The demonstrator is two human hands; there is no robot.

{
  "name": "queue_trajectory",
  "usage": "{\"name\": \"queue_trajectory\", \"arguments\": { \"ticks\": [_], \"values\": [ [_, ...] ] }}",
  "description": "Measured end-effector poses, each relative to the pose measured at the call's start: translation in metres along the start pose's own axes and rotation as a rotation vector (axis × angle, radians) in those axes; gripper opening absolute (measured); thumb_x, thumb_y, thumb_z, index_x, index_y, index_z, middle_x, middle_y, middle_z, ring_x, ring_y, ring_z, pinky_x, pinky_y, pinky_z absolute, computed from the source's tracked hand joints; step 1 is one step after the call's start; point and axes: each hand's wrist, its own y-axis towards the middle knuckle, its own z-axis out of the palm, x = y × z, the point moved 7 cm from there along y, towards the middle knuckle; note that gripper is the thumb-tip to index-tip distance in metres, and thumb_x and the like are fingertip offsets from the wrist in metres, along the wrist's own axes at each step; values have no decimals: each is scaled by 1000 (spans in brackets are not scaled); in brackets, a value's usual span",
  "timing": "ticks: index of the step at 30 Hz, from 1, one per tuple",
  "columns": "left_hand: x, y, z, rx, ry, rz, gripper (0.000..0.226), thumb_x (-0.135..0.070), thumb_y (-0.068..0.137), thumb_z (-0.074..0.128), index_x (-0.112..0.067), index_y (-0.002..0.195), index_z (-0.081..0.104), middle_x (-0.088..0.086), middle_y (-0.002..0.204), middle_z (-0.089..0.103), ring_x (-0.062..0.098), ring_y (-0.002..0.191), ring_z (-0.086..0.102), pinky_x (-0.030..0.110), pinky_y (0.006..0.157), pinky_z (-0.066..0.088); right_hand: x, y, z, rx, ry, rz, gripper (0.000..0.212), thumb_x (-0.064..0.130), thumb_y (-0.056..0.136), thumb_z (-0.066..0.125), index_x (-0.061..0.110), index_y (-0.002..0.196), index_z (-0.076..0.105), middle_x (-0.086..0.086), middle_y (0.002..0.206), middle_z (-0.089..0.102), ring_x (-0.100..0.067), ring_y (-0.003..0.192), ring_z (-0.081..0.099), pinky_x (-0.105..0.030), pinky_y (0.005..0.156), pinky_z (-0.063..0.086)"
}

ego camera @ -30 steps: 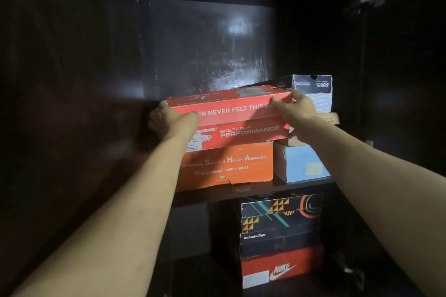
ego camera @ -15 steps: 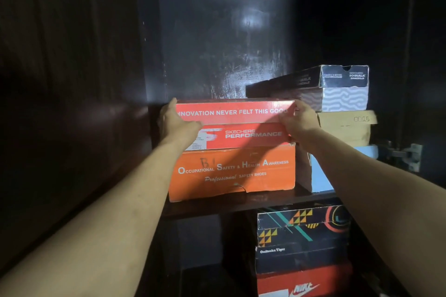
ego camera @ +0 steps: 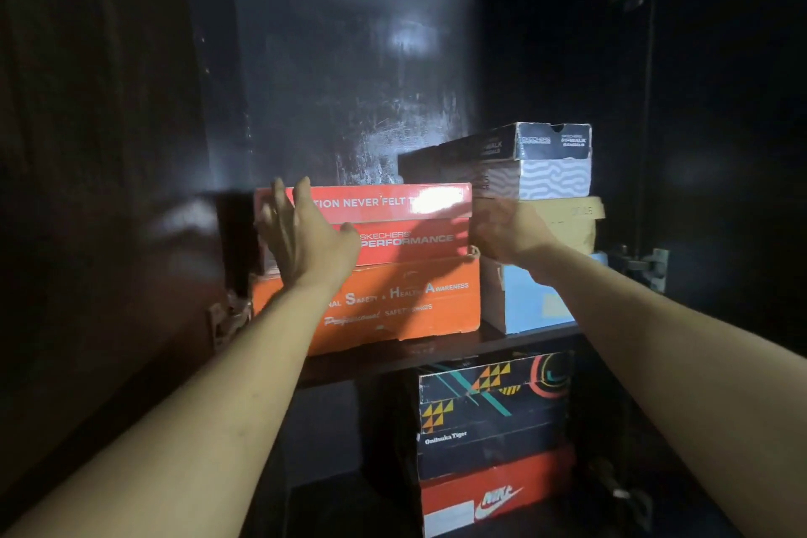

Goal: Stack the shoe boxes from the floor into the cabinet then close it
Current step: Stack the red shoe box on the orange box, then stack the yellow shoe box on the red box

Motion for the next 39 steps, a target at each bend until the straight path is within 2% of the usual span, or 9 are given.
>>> {"name": "queue_trajectory", "arguments": {
  "ticks": [4,8,14,19,25,28,32,36,39],
  "values": [
    [-55,-47,32,134,-62,142,52,-21,78,70,-14,128,57,7,135,54,30,132,37,45,114,26,-22,-45,-59,2,-25,160,37,16,94,61,9,130,54,-12,108,63,-27,96,67,-37,75,57],
    [-112,-112,91,571,-207,141,45,-26,73,75,-18,116,65,7,121,66,28,114,58,40,99,47,-39,-106,-134,-21,-180,247,29,17,92,65,4,118,63,-15,94,69,-24,83,71,-38,67,61],
    [-204,-254,150,1177,-216,315,69,-44,67,83,-18,125,58,0,122,60,21,112,58,32,93,46,-84,-213,-239,16,-374,470,25,24,92,66,7,111,68,-13,103,72,-24,86,73,-43,75,62],
    [-258,-378,174,1481,-217,430,67,-42,71,82,-17,128,57,2,123,63,21,111,61,39,100,48,-147,-305,-313,44,-451,711,18,28,89,70,16,103,70,-8,111,69,-26,90,72,-45,78,61],
    [-287,-512,197,1729,-211,511,60,-41,77,78,-10,125,59,4,118,59,21,108,57,32,92,46,-244,-407,-369,3,-447,969,41,29,90,70,4,122,64,-12,118,67,-28,94,71,-49,79,61],
    [-279,-569,218,1794,-146,469,39,-41,76,78,-18,96,54,2,102,48,19,91,50,29,80,40,-283,-449,-375,-19,-435,1075,37,27,92,67,2,119,63,-11,106,68,-26,93,71,-50,81,59],
    [-251,-624,243,1798,-60,272,40,-35,75,79,-9,100,64,6,100,59,26,96,62,29,64,43,-329,-493,-370,40,-435,1201,42,28,97,60,-1,128,56,-15,119,65,-24,98,69,-51,86,58],
    [-220,-674,265,1804,2,2,69,-34,80,75,0,133,48,12,134,53,29,121,54,31,91,48,-372,-524,-366,86,-459,1263,43,29,97,59,-1,127,57,-18,112,70,-34,99,71,-51,83,58],
    [-209,-704,278,1849,-86,-337,74,-31,87,71,0,142,34,11,146,43,29,131,45,28,94,40,-401,-536,-364,82,-465,1273,40,28,94,62,-1,121,62,-18,110,71,-34,97,71,-47,79,60]
  ]
}}
